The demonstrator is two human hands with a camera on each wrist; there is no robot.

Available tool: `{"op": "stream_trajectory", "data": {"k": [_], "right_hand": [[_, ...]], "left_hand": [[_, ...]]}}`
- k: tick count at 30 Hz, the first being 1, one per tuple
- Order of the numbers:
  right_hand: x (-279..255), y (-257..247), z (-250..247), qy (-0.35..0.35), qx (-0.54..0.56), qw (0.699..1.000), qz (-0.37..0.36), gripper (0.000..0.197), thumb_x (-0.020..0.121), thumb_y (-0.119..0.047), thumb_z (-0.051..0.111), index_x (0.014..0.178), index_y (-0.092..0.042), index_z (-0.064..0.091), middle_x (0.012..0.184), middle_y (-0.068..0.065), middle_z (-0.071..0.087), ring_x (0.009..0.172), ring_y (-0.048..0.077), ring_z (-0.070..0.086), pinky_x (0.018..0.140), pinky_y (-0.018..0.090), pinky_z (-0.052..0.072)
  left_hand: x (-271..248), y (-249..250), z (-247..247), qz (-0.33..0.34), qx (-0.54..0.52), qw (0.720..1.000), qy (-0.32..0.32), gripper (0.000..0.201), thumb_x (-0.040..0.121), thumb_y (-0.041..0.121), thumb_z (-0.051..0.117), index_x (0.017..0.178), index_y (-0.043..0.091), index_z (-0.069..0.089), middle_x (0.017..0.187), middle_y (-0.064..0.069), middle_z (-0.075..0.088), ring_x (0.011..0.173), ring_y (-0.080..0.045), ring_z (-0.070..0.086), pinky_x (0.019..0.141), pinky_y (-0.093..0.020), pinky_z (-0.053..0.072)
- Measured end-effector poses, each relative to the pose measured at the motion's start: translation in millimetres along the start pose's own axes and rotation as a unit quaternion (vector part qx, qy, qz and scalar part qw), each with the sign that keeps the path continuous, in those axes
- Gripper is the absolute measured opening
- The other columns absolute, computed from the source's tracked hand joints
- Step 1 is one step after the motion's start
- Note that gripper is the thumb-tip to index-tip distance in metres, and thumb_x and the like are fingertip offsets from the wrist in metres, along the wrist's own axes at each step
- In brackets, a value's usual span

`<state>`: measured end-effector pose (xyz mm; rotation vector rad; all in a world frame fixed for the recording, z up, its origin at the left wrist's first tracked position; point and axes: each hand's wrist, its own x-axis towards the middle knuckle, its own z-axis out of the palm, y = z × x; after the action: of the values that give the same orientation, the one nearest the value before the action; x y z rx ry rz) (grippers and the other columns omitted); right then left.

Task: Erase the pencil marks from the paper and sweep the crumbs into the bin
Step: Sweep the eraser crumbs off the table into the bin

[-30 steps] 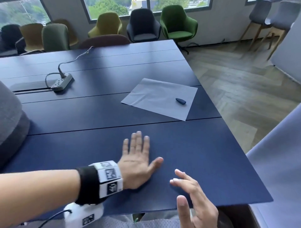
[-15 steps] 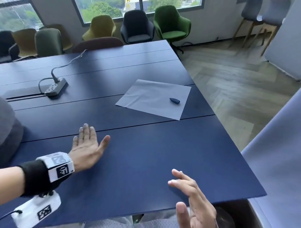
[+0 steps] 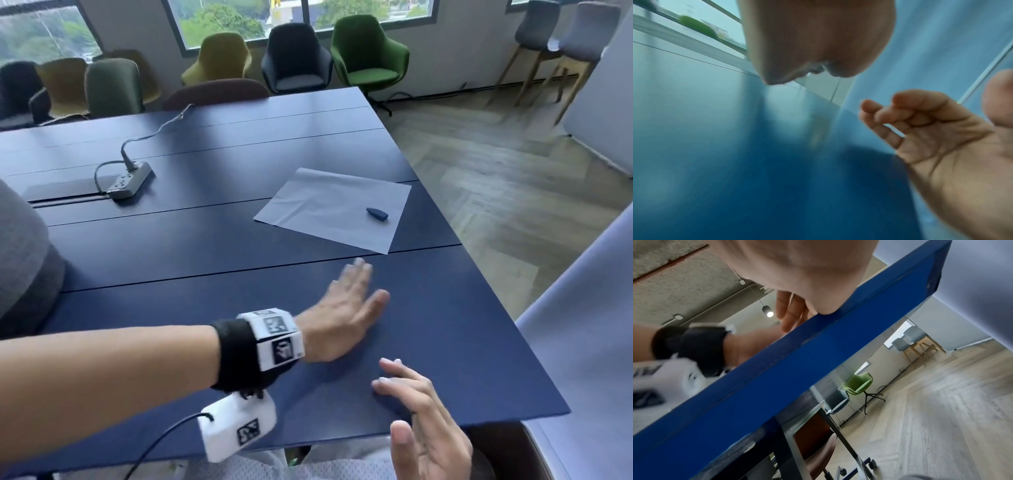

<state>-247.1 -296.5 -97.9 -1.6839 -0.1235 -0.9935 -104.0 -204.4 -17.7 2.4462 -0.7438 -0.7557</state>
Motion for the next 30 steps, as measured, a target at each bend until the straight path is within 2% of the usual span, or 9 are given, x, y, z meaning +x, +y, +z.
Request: {"op": "stream_trajectory", "data": {"k": [3,7,12,16,19,21,24,27,30], "right_hand": [[-2.5,-0.9,2.5,-0.024,0.0,1.0,-0.002,0.056,0.098,-0.047,0.041,0.087,0.001,0.068,0.083,0.008,0.067,0.103,0.031,0.065,0.083,0.053,0.055],[-1.6,-2.1,0.8,-0.037,0.004,0.999,0.004,0.056,0.098,-0.046,0.041,0.088,0.002,0.068,0.084,0.01,0.066,0.103,0.032,0.065,0.087,0.053,0.054],[-4.0,-0.8,4.4,-0.022,0.005,1.0,-0.002,0.053,0.099,-0.039,0.042,0.081,0.003,0.069,0.075,0.01,0.067,0.092,0.03,0.067,0.086,0.05,0.054],[-1.8,-1.9,-2.1,-0.007,-0.022,1.0,-0.011,0.028,0.085,-0.01,0.046,0.074,0.0,0.07,0.074,0.007,0.068,0.09,0.027,0.064,0.069,0.034,0.054],[0.1,-6.5,15.1,-0.076,-0.154,0.985,-0.021,0.024,0.079,-0.012,0.05,0.084,-0.008,0.073,0.092,0.002,0.07,0.101,0.023,0.065,0.088,0.04,0.051],[-4.6,-10.2,42.9,-0.191,-0.321,0.926,-0.05,0.038,0.078,-0.034,0.053,0.105,-0.016,0.072,0.12,0.0,0.067,0.122,0.026,0.056,0.104,0.05,0.034],[-12.6,-16.8,85.8,-0.368,-0.417,0.829,-0.057,0.075,0.083,-0.067,0.033,0.132,-0.015,0.058,0.145,0.003,0.048,0.136,0.03,0.04,0.102,0.061,0.019],[-8.9,-16.4,101.7,-0.413,-0.427,0.803,-0.04,0.084,0.091,-0.068,0.008,0.136,-0.012,0.052,0.148,0.004,0.043,0.139,0.028,0.035,0.104,0.062,0.016],[6.2,-6.0,74.6,-0.399,-0.453,0.797,0.02,0.082,0.094,-0.065,0.008,0.136,-0.01,0.051,0.148,0.003,0.043,0.139,0.026,0.037,0.104,0.062,0.017]], "left_hand": [[-28.3,-68.6,-32.0,-0.183,0.057,0.976,0.102,0.089,0.086,0.067,0.005,0.153,0.012,-0.018,0.157,-0.001,-0.031,0.143,-0.012,-0.029,0.118,-0.033,-0.015],[-67.0,-122.4,-44.9,-0.342,0.117,0.93,0.07,0.107,0.07,0.076,-0.004,0.15,0.007,-0.022,0.155,-0.009,-0.034,0.143,-0.02,-0.032,0.118,-0.045,-0.015],[-33.7,-45.3,17.8,-0.16,0.143,0.977,-0.01,0.085,0.09,0.068,-0.003,0.149,0.011,-0.025,0.151,-0.008,-0.04,0.136,-0.02,-0.042,0.114,-0.044,-0.024],[-0.4,35.9,31.3,0.002,-0.048,0.994,-0.098,0.062,0.105,0.044,0.003,0.154,0.008,-0.011,0.16,-0.003,-0.022,0.145,-0.014,-0.026,0.118,-0.038,-0.016],[4.1,61.8,1.2,-0.033,-0.265,0.958,-0.103,0.065,0.101,0.054,0.001,0.156,0.02,-0.005,0.161,0.012,-0.008,0.147,-0.004,-0.008,0.115,-0.026,-0.003],[-4.7,62.3,-24.9,-0.051,-0.313,0.946,-0.065,0.066,0.099,0.058,0.002,0.156,0.025,-0.001,0.161,0.015,-0.004,0.148,-0.004,-0.004,0.113,-0.021,0.0],[-17.5,41.4,-52.3,-0.057,-0.232,0.97,0.052,0.06,0.104,0.046,0.008,0.156,0.016,0.011,0.163,0.001,0.005,0.149,-0.017,0.003,0.105,-0.016,0.007],[-24.1,15.1,-65.6,-0.056,-0.22,0.972,0.056,0.078,0.093,0.065,0.012,0.156,0.02,0.008,0.162,0.008,0.003,0.149,-0.011,0.0,0.109,-0.018,0.004],[-28.2,-1.3,-66.5,-0.085,-0.261,0.962,0.003,0.103,0.067,0.086,0.012,0.155,0.034,0.003,0.159,0.022,-0.004,0.145,0.003,-0.002,0.114,-0.024,0.004]]}}
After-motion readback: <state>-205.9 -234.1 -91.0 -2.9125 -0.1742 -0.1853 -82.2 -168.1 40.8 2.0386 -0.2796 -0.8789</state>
